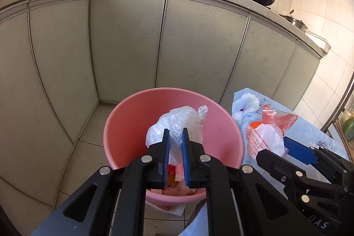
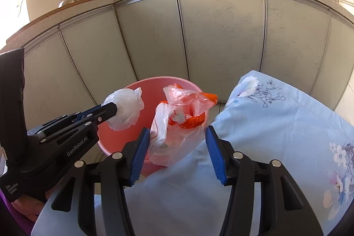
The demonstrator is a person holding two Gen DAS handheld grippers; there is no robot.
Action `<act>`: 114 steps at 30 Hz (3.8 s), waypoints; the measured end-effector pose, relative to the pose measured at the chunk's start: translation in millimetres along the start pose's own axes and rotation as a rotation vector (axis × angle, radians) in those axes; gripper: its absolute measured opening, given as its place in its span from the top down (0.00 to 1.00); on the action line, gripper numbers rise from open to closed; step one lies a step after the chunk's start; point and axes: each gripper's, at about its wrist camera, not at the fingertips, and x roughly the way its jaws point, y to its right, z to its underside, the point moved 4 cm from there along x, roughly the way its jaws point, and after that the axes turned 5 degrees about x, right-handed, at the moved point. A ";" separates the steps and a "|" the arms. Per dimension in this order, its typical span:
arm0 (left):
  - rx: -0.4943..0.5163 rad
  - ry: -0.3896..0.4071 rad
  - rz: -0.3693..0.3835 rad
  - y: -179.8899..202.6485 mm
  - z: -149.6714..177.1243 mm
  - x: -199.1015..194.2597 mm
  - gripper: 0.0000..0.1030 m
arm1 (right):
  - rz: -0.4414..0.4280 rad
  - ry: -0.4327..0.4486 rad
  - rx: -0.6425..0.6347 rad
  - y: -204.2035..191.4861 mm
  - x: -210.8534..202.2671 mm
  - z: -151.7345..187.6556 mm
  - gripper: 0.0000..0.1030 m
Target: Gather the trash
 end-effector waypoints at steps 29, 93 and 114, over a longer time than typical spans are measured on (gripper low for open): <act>-0.051 -0.082 -0.022 -29.8 7.5 56.7 0.90 | 0.006 -0.160 0.002 -12.1 74.7 -7.9 0.49; 0.087 0.022 0.040 38.8 1.7 -57.3 0.62 | 0.109 0.077 0.003 9.9 -66.1 24.4 0.48; 0.123 0.032 0.048 54.2 -1.9 -65.6 0.62 | 0.114 0.093 0.020 18.5 -78.6 22.9 0.48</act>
